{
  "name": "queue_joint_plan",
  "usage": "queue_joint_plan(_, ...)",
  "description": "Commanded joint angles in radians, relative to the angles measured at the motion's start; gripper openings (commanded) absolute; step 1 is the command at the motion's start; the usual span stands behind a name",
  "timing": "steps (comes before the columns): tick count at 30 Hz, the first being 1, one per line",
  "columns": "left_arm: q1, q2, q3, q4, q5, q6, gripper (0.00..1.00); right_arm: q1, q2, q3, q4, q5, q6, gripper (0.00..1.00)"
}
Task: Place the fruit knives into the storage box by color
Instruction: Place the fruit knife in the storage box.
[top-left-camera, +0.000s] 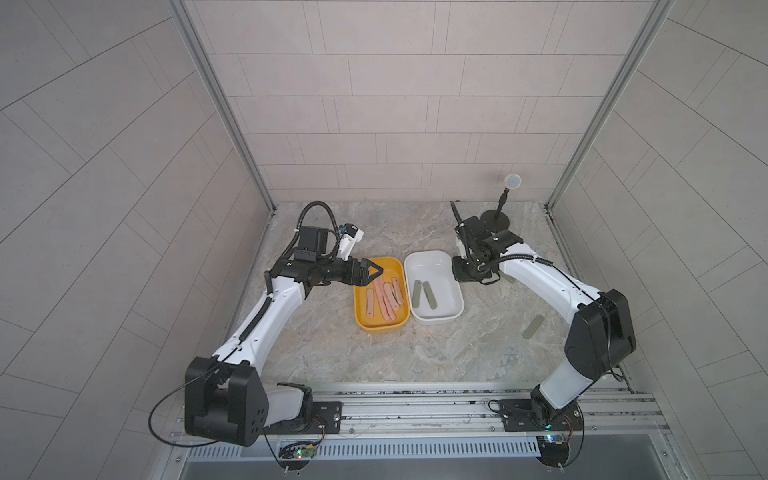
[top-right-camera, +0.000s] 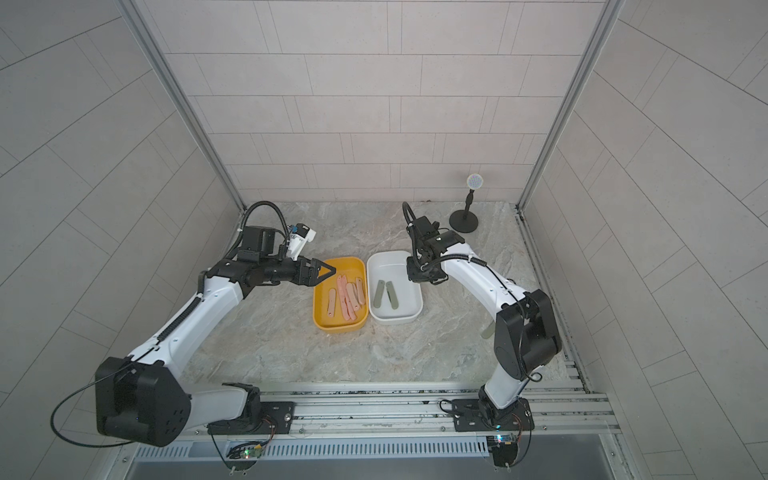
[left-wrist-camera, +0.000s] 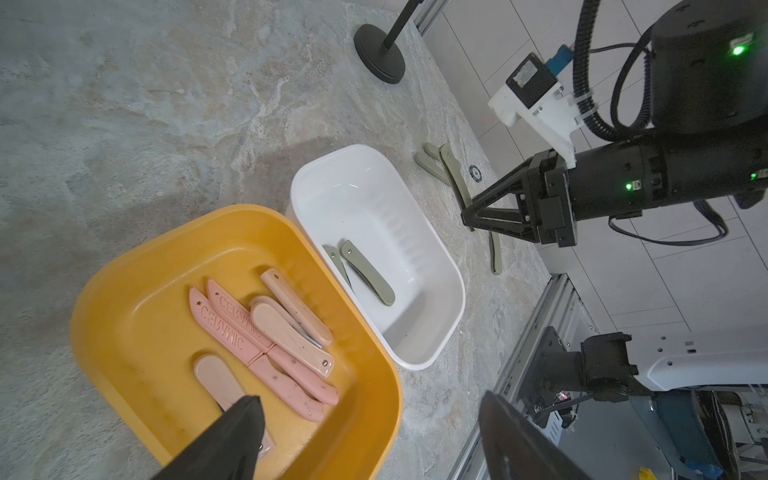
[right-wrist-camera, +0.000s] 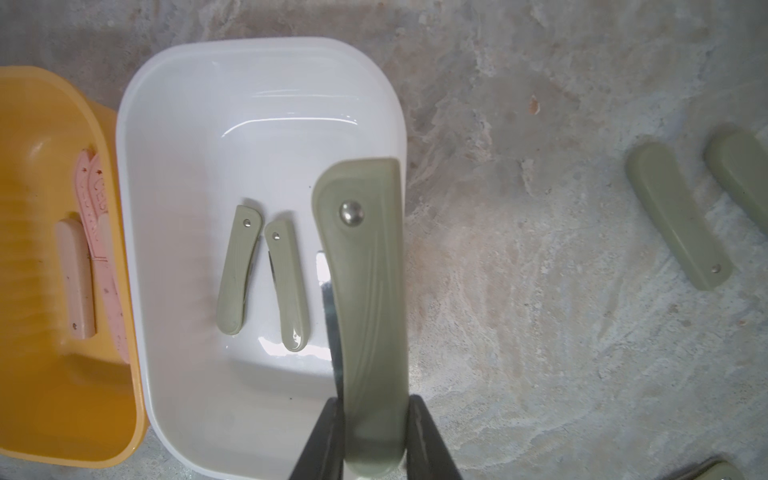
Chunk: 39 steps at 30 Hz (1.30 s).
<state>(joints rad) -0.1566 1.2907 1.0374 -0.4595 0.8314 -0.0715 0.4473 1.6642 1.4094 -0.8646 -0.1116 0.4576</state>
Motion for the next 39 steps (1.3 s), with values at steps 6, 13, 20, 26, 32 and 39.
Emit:
queue_joint_plan(6,0.062,-0.041,0.000,0.005,0.039,-0.005,0.88,0.076,0.101,0.034,0.008,-0.006,0.042,0.24)
queue_joint_plan(13,0.072,-0.037,-0.015,0.019,0.057,-0.010,0.88,0.111,0.183,0.043,0.048,-0.026,0.059,0.24)
queue_joint_plan(20,0.072,-0.033,-0.020,0.024,0.057,-0.009,0.88,0.111,0.245,0.044,0.068,-0.029,0.059,0.26)
queue_joint_plan(26,0.075,-0.033,-0.022,0.025,0.058,-0.013,0.88,0.109,0.268,0.042,0.076,-0.028,0.058,0.28)
queue_joint_plan(32,0.075,-0.032,-0.022,0.025,0.061,-0.014,0.88,0.104,0.278,0.036,0.080,-0.028,0.057,0.29)
queue_joint_plan(39,0.074,-0.031,-0.022,0.027,0.064,-0.016,0.88,0.102,0.276,0.036,0.081,-0.030,0.056,0.32)
